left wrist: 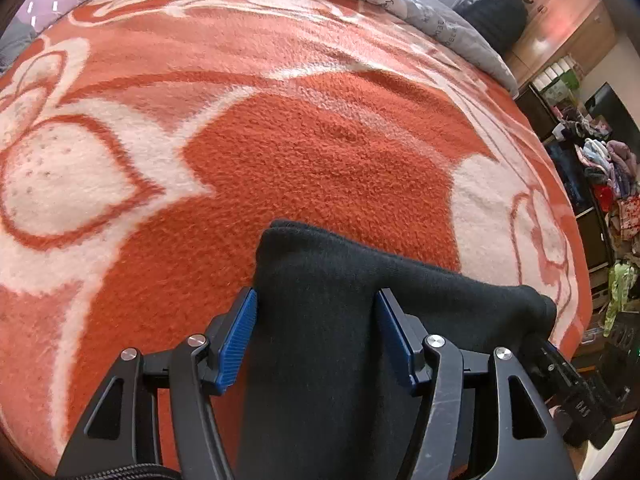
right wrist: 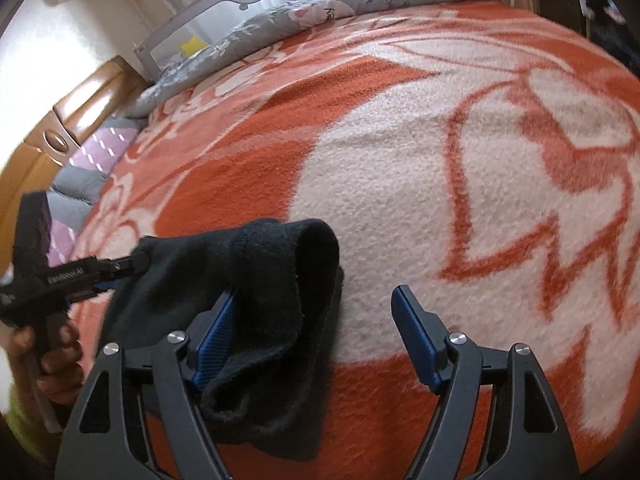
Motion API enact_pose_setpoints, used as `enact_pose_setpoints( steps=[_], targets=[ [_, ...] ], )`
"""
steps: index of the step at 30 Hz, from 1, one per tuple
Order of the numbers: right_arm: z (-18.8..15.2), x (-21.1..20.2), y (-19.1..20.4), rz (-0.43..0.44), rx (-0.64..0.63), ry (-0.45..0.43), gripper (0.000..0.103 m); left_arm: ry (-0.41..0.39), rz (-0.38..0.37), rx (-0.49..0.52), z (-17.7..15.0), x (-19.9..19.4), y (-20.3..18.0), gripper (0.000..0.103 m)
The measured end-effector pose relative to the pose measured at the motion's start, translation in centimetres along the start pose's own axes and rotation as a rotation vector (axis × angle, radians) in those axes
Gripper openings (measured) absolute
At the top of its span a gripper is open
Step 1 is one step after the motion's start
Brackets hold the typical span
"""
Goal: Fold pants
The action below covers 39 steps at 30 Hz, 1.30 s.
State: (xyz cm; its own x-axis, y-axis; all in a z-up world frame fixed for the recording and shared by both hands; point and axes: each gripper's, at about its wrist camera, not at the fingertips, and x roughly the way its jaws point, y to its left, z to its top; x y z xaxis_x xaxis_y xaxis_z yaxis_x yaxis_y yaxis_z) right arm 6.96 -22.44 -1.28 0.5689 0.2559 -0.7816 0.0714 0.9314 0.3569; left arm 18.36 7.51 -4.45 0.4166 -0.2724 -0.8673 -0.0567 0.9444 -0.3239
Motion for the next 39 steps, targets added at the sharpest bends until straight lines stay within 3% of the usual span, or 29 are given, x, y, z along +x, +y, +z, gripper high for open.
enact_pose_setpoints(
  steps=[9, 20, 37, 39],
  targets=[
    [-1.0, -1.2, 0.3, 0.188, 0.078, 0.026, 0.076, 0.0, -0.058, 0.002, -3.2, -2.9, 1.0, 0.062],
    [-2.6, 1.3, -0.3, 0.178, 0.099, 0.119, 0.076, 0.028, -0.048, 0.0, -4.8, -1.5, 2.0, 0.064],
    [-3.1, 1.9, -1.1, 0.236, 0.133, 0.122, 0.074, 0.054, -0.161, -0.108, -5.4, -0.3, 3.8, 0.06],
    [-3.1, 1.9, -0.9, 0.258, 0.129, 0.129, 0.063, 0.047, -0.172, -0.118, -5.5, -0.4, 3.7, 0.055]
  ],
)
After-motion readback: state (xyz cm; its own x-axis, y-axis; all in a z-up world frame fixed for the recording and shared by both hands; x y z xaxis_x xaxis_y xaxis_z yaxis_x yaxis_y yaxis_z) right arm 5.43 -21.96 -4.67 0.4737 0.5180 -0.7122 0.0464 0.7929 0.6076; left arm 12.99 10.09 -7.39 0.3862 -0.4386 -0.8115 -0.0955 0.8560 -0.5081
